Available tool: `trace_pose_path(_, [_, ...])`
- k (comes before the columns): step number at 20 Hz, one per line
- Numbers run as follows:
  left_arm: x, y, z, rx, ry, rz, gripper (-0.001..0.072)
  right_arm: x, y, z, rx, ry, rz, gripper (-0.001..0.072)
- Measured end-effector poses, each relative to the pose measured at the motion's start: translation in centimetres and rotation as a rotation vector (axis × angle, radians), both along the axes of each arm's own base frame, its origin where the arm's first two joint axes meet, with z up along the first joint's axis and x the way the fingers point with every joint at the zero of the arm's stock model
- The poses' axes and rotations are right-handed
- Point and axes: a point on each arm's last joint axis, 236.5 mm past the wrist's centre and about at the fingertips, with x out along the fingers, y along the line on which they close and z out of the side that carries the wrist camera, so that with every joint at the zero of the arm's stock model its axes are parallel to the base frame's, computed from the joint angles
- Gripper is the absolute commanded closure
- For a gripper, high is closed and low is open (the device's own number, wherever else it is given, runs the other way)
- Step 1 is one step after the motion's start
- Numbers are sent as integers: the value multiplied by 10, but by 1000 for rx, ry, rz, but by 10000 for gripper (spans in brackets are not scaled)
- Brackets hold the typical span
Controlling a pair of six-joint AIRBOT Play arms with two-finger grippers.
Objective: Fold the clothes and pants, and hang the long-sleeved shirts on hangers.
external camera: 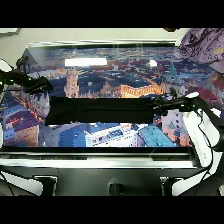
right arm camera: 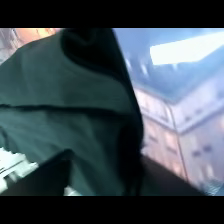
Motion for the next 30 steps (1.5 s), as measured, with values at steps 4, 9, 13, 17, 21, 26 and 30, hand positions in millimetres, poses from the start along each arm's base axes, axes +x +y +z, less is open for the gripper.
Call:
trace_pose_path(4, [1, -14, 2, -29, -4, -15, 702, 3, 10, -2, -44, -28, 23, 683])
trace_pose_path(9, [10, -88, 4, -153, -22, -74, 692, 5, -4, 53, -155, -66, 41, 683])
trace_pose_path(13, [12, -201, -11, -285, -17, -146, 692, -2, -39, 111, -346, -74, 35, 683])
trace_pose_path(17, [-8, -331, -36, -419, 5, -210, 692, -4, -71, 168, -502, -111, -15, 683])
trace_pose_path(21, [-41, -441, -57, -579, 34, -203, 692, -10, -88, 206, -585, -132, -35, 682])
trace_pose_path(26, [-64, -514, -71, -704, 36, -119, 692, -16, -95, 228, -622, -146, -44, 682])
trace_pose_path(30, [-64, -533, -77, -734, 8, -63, 692, -20, -95, 234, -627, -151, -44, 682])
